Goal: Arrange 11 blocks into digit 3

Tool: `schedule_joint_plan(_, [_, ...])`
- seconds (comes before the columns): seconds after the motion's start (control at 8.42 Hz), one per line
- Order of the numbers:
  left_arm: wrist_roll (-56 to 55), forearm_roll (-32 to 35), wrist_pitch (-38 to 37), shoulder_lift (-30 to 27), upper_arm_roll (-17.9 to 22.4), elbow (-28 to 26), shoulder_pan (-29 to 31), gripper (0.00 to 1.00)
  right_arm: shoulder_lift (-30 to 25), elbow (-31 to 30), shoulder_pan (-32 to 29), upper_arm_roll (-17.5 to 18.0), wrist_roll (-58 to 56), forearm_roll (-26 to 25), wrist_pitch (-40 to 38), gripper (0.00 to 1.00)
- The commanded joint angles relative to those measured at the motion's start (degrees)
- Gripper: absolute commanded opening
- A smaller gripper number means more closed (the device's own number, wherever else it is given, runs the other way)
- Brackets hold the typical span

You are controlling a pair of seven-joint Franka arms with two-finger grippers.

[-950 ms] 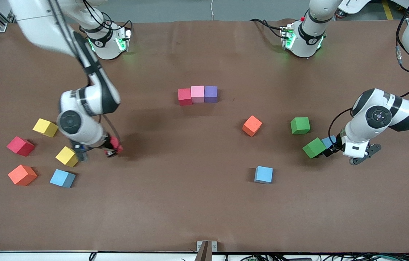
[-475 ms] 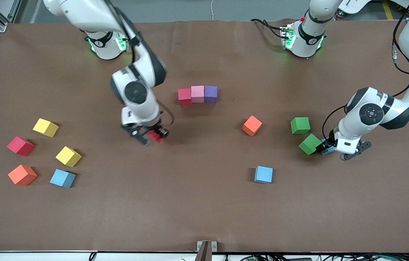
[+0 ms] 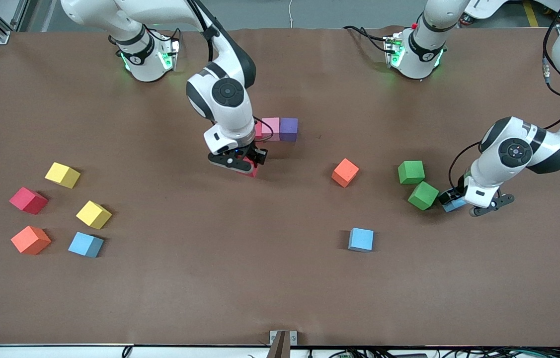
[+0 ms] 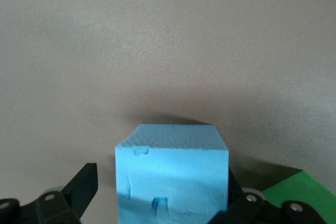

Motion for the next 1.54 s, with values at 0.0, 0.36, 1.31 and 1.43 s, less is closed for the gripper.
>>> schedule_joint_plan(0.0, [0.94, 0.47, 3.15, -0.55, -2.27, -1.18, 3.59, 1.0, -0.3, -1.14, -1.12, 0.37, -7.33, -0.4, 1.2, 0.04])
schedule_joint_plan(0.36, [0.25, 0.47, 4.39, -0.46, -2.28, -1.27, 3.6, 0.95, 0.76, -3.24, -3.15, 0.37, -12.2, 2.67, 4.0, 0.03])
schedule_joint_plan(1.31, [-0.19, -4.34, 0.11, -1.25, -10.17, 2.31, 6.58, 0.28, 0.67, -9.48, 2.04, 0.28, -12.12, 4.97, 9.55, 0.03])
schedule_joint_plan(1.43, [-0.19, -6.54, -4.97, -1.25, -12.62, 4.68, 6.59, 0.28, 0.58, -9.93, 2.21, 0.28, -12.03, 4.97, 9.81, 0.03])
